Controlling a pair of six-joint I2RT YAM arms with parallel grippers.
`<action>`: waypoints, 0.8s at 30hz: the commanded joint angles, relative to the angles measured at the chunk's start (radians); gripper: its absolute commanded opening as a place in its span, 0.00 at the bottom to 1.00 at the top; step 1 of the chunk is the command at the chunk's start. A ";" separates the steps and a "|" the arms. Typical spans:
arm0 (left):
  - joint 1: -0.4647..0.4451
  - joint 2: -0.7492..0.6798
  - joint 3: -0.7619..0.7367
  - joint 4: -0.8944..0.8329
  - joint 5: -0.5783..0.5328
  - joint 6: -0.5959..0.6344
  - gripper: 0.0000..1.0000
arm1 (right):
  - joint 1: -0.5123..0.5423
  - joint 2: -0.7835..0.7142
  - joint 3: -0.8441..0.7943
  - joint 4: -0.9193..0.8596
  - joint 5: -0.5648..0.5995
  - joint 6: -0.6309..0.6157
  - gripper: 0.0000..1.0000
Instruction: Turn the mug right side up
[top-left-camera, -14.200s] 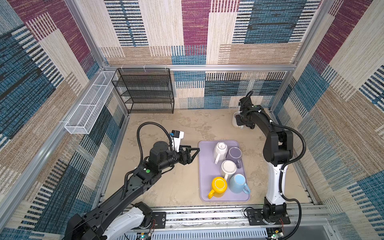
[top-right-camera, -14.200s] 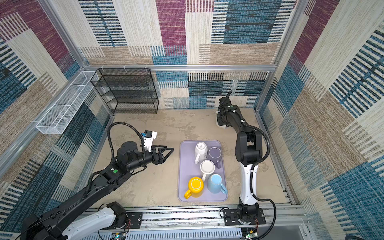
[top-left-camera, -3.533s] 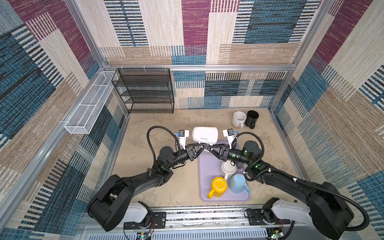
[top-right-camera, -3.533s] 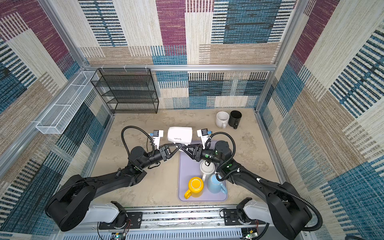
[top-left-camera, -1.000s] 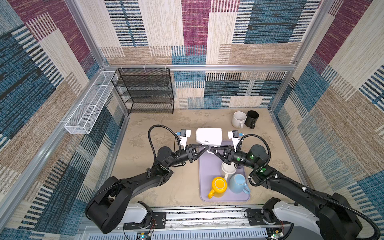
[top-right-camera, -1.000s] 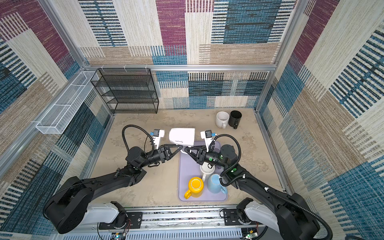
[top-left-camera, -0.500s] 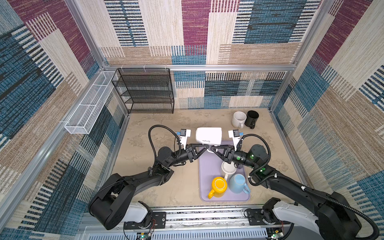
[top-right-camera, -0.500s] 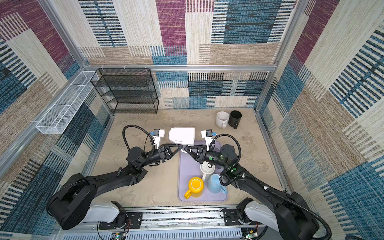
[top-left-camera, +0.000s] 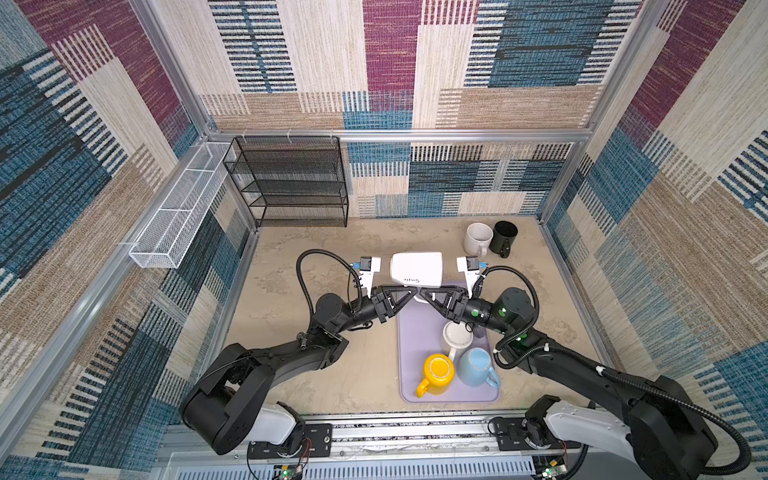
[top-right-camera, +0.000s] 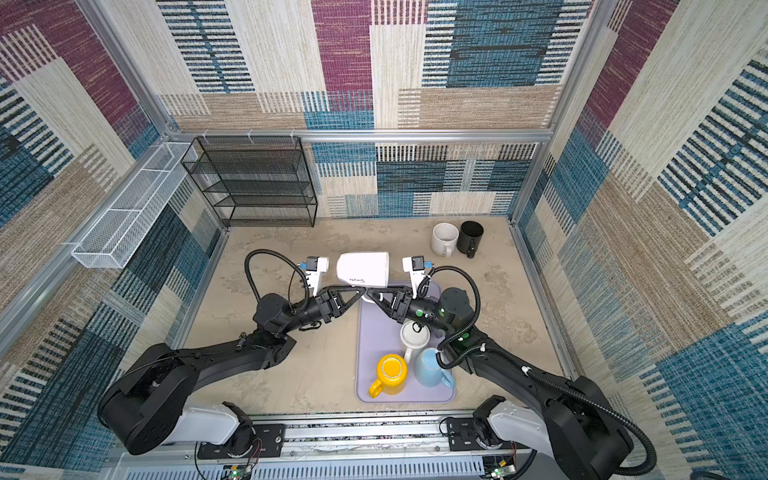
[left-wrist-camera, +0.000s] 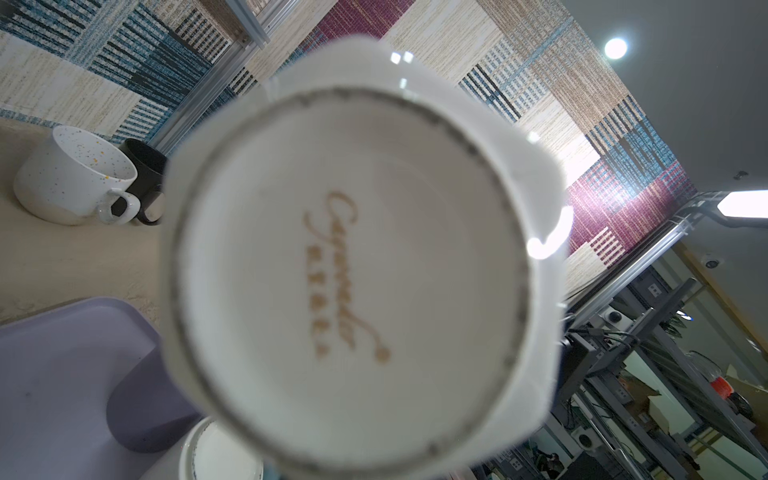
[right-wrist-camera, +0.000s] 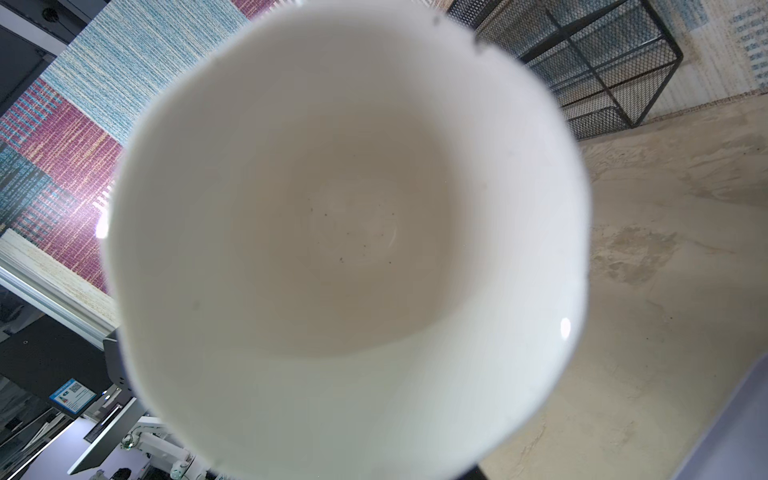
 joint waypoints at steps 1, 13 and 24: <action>0.000 0.003 0.009 0.076 0.025 -0.016 0.00 | 0.002 0.004 0.014 0.105 -0.005 0.011 0.28; 0.000 0.009 0.009 0.077 0.028 -0.020 0.00 | 0.004 -0.009 0.007 0.107 0.007 0.010 0.19; -0.001 0.010 0.009 0.077 0.032 -0.017 0.01 | 0.005 -0.027 -0.003 0.087 0.031 0.013 0.00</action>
